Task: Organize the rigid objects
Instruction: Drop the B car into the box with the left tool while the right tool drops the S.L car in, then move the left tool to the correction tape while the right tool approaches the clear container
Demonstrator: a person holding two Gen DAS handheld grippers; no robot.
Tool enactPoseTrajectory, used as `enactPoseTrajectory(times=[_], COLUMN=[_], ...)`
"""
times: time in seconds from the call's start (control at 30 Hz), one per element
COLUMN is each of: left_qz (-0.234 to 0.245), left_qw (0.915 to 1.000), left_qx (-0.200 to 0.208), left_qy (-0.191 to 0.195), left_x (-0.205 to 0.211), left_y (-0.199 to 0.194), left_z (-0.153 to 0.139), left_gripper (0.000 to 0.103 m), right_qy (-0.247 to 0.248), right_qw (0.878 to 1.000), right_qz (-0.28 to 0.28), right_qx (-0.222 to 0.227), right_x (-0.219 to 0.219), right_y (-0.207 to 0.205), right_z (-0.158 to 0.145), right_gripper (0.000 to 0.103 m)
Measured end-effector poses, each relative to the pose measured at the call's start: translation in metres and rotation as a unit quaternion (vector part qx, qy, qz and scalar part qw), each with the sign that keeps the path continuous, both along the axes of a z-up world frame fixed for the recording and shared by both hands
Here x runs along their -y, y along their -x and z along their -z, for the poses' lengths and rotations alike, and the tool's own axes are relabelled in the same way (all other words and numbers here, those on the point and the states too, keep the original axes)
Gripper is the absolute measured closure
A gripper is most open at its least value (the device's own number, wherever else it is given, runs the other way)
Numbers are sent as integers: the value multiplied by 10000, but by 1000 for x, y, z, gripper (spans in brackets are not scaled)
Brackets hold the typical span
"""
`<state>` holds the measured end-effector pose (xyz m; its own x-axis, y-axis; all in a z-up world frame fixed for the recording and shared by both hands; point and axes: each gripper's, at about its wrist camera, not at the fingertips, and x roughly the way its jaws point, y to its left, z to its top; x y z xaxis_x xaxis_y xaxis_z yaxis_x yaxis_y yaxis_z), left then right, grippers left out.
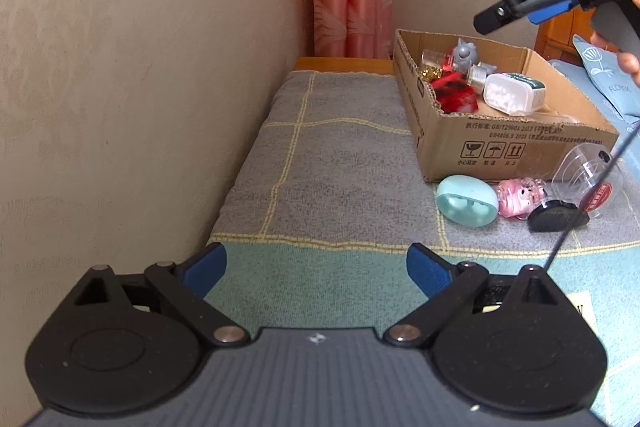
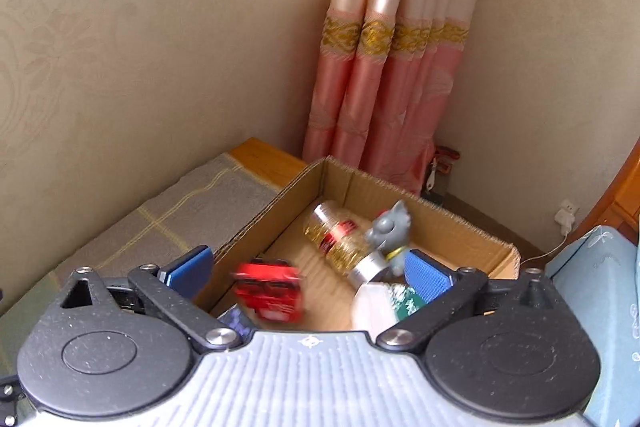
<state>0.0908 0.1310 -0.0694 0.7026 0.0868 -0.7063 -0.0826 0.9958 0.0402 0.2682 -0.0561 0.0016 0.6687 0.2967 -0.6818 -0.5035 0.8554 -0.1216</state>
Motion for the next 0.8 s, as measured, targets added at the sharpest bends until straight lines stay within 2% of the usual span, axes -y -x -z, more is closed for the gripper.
enactPoseTrajectory(times=[0.5,0.8], left_qz=[154,230], left_qw=[9999,9997], left_qx=[50,-26], left_qy=[-1,-48], left_x=[12,20], left_y=[7,10], left_z=[-7,-7], left_gripper=[6,6], right_qy=[295,287], right_qw=[9994,9979], right_qz=[183,567], right_qx=[57,-90], right_x=[19,52], right_y=[33,47], right_z=[-5,10], right_gripper=[0,0])
